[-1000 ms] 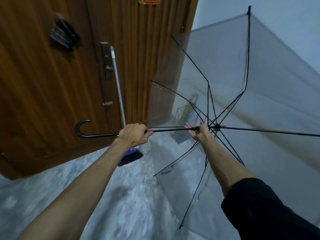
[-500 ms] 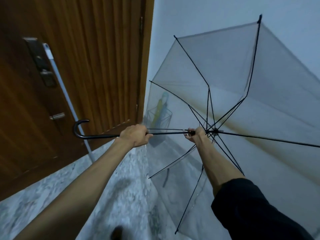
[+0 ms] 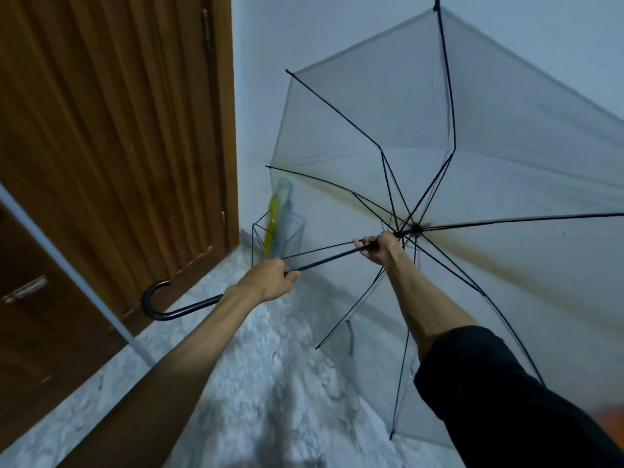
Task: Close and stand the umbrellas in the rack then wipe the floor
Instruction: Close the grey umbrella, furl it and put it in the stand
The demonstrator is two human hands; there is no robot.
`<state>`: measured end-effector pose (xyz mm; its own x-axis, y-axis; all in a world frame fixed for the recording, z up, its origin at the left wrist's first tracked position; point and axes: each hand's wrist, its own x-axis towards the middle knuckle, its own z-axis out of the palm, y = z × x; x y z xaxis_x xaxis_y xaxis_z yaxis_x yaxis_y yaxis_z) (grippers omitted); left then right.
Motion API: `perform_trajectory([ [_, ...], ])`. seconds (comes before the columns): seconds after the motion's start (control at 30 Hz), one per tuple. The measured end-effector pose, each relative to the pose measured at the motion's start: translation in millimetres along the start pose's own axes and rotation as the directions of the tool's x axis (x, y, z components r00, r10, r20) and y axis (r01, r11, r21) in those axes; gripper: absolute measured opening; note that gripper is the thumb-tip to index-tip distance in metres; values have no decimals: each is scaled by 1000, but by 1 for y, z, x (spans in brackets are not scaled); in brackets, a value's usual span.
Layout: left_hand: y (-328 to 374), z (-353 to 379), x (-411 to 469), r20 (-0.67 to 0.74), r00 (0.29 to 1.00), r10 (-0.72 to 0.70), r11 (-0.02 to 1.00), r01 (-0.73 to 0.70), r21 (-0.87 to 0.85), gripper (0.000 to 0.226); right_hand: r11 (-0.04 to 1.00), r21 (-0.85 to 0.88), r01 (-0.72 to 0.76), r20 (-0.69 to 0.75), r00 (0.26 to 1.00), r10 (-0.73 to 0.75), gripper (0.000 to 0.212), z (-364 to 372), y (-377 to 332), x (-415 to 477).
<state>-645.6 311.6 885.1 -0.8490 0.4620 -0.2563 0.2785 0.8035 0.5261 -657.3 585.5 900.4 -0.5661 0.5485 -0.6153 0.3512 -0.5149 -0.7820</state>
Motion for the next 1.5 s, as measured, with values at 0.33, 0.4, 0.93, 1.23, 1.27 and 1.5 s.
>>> perform_trajectory([
  [0.33,-20,-5,36,98,986,-134,962,153,-227,39,999,-38,-18,97,995,21,29,61,-3,42],
  [0.4,-18,1,45,106,981,-161,954,182,-239,42,995,-98,-19,117,993,31,28,68,-1,59],
  [0.93,80,111,135,121,858,-499,794,508,-334,44,939,-272,-212,240,930,280,35,34,1,225],
  [1.23,130,136,178,79,823,-563,755,551,-354,39,934,-276,-228,502,794,342,41,35,18,205],
  [1.27,133,138,182,77,821,-565,755,553,-353,39,930,-262,-256,492,794,357,40,33,20,207],
  [1.5,156,142,219,108,844,-525,775,527,-349,34,917,-212,-338,459,794,399,41,8,12,205],
])
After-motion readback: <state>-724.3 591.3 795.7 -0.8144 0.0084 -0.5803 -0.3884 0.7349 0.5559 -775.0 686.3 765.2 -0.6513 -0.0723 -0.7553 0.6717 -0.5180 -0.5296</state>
